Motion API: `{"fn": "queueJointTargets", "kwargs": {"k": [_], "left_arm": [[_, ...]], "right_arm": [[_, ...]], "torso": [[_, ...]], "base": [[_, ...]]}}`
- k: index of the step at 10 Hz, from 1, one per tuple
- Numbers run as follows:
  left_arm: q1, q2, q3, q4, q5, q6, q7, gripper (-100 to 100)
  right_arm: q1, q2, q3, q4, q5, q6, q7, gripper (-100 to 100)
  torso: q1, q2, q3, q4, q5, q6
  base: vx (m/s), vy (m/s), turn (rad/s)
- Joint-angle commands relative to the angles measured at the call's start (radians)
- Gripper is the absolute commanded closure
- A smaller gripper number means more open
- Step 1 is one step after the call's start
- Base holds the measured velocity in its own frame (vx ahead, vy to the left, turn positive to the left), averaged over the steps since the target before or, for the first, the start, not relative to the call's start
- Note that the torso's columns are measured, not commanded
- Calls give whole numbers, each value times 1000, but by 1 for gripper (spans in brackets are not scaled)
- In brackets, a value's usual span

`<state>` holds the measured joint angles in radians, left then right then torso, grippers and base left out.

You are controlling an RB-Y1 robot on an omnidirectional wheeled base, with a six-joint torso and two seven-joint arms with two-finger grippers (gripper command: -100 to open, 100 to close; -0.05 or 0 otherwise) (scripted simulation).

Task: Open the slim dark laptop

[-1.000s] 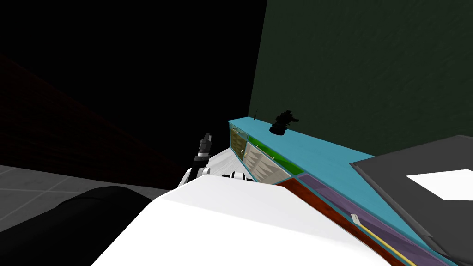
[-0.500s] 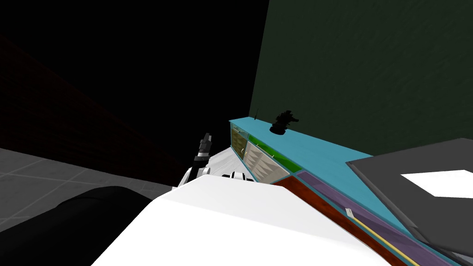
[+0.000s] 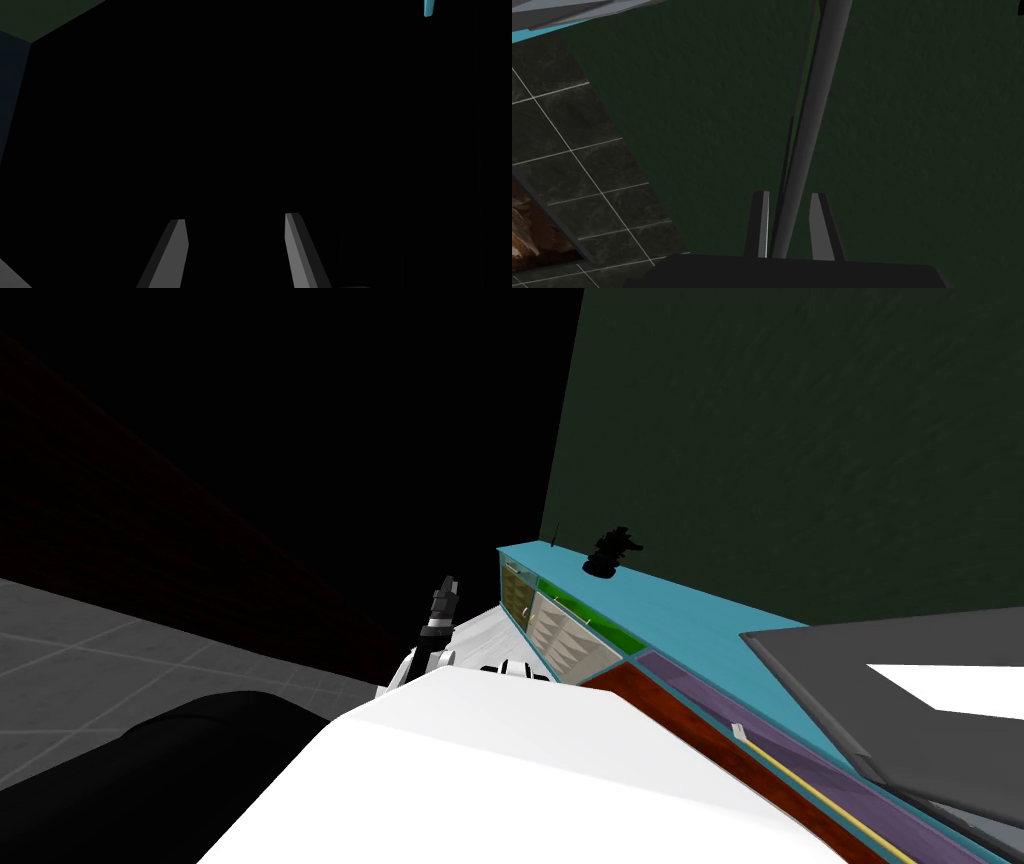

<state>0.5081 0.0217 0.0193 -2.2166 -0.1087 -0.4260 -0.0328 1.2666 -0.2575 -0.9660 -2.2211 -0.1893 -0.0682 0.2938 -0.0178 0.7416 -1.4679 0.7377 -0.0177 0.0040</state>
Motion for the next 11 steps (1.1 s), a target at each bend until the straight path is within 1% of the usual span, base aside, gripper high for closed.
{"fn": "queueJointTargets", "kwargs": {"k": [1, 2, 3, 5, 6, 9, 10, 11], "left_arm": [[0, 0, 0, 0, 0, 0, 0, 0], [0, 0, 0, 0, 0, 0, 0, 0], [0, 0, 0, 0, 0, 0, 0, 0], [0, 0, 0, 0, 0, 0, 0, 0], [0, 0, 0, 0, 0, 0, 0, 0], [0, 0, 0, 0, 0, 0, 0, 0], [0, 0, 0, 0, 0, 0, 0, 0], [0, 0, 0, 0, 0, 0, 0, 0]], "right_arm": [[-37, 4, 41, 60, -24, -3, -40, 100], [-31, -9, 16, 38, -22, -4, -32, 100], [-79, -3, 41, 80, -35, -16, -59, 100], [-123, 4, 68, 120, -46, -26, -82, 100], [-123, 4, 68, 120, -46, -26, -82, 100], [-189, 16, 109, 179, -64, -39, -116, 100], [-149, 11, 68, 129, -80, -25, -119, -100], [-133, 10, 58, 110, -90, -17, -125, -100]], "torso": [[1, 0, 0, 0, 0, 0], [1, 0, 0, 0, -1, 0], [5, -2, -3, 0, 4, -1], [9, -5, -4, -2, 4, -4], [10, -6, -4, -2, 4, -5], [13, -8, -7, -3, 6, -7], [15, -8, -6, -3, 6, -7], [16, -7, -8, -2, 13, -5]], "base": [[-75, -10, 28], [-30, -2, 18], [-30, -4, 22], [-63, -11, 9], [-43, -7, 4], [-41, -1, 7], [-11, -13, -27], [23, -22, -41]]}}
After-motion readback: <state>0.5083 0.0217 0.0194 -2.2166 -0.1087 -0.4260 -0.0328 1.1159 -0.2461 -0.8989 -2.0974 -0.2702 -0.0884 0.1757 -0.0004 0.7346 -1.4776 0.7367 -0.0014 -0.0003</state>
